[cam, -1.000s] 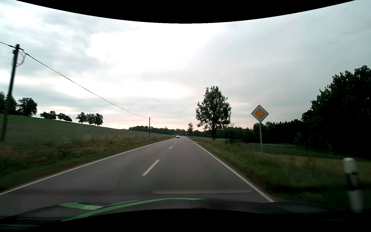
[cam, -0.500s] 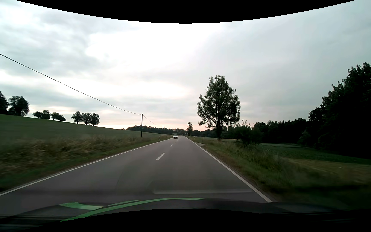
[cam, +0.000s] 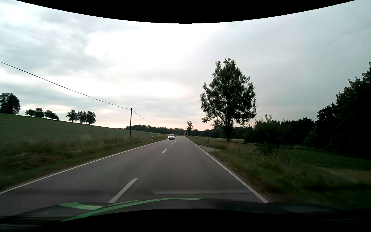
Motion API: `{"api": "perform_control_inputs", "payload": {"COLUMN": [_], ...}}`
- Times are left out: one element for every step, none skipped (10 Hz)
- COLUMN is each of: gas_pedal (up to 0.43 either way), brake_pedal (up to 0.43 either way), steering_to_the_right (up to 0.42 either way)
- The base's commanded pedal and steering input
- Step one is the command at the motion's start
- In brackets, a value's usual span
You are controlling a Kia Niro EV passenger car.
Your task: Follow the waypoints while adhering to traffic rules and regulations
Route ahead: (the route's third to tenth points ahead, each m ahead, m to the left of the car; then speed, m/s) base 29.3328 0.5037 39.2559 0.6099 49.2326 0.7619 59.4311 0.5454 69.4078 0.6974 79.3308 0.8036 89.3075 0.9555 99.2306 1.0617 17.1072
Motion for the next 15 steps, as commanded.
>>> {"api": "perform_control_inputs", "payload": {"gas_pedal": [0.26,0.26,0.26,0.26,0.248,0.248,0.248,0.248,0.248,0.248,0.24,0.24,0.228,0.228,0.228], "brake_pedal": [0.0,0.0,0.0,0.0,0.0,0.0,0.0,0.0,0.0,0.0,0.0,0.0,0.0,0.0,0.0], "steering_to_the_right": [0.0,0.0,0.0,0.0,-0.001,-0.002,-0.004,-0.005,-0.005,-0.005,-0.005,-0.005,-0.005,-0.005,-0.005]}}
